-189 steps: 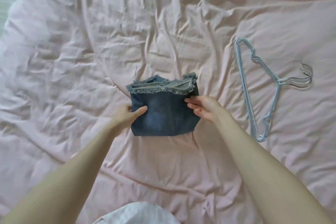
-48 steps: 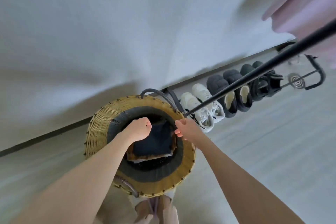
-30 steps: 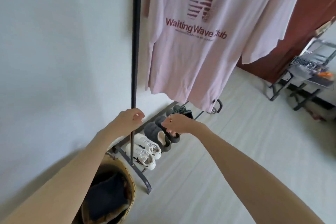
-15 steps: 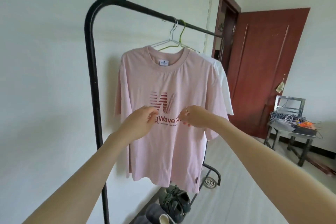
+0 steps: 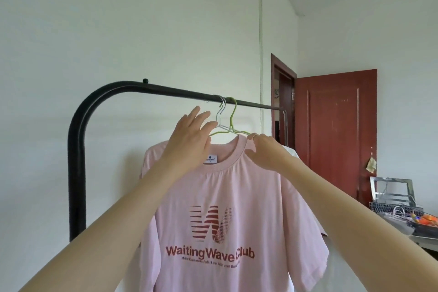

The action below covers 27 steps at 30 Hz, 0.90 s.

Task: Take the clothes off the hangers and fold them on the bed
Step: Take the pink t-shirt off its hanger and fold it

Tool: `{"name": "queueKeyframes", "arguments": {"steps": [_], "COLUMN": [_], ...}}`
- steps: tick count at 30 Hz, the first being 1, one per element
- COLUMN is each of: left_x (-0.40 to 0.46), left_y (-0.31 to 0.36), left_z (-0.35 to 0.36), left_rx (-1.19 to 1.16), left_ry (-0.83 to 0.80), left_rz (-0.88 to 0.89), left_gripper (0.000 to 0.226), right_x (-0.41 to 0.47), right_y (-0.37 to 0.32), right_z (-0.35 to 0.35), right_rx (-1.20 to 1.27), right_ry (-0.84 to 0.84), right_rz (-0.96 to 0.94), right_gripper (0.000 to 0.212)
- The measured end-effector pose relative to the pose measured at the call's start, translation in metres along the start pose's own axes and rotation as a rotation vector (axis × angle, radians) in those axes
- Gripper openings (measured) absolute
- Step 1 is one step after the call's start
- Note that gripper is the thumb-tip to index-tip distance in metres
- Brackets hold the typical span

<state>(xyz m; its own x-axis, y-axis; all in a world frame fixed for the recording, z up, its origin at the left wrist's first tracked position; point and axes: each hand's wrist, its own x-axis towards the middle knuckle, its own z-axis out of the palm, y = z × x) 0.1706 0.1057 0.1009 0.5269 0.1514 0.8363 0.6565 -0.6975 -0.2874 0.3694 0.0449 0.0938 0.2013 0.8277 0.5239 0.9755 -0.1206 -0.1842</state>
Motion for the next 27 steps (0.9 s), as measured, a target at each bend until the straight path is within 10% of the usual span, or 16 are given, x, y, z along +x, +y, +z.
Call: {"name": "queueKeyframes", "arguments": {"steps": [7,17,27], "left_x": [0.044,0.042,0.028], "left_y": [-0.024,-0.041,0.013], "left_z": [-0.002,0.017,0.024], "left_rx": [0.457,0.666,-0.064], "left_ry": [-0.028,-0.074,-0.038], "left_rz": [-0.030,-0.102,-0.104], "left_gripper": [0.063,0.058,0.037], "right_x": [0.047,0.069,0.015], "right_y": [0.013,0.009,0.037], "right_z": [0.027,0.034,-0.001], "right_rx": [-0.044,-0.048,-0.059], "right_ry": [-0.101,0.287,0.427], "right_rz": [0.058,0.069,0.179], "right_gripper": [0.055,0.023,0.022]}}
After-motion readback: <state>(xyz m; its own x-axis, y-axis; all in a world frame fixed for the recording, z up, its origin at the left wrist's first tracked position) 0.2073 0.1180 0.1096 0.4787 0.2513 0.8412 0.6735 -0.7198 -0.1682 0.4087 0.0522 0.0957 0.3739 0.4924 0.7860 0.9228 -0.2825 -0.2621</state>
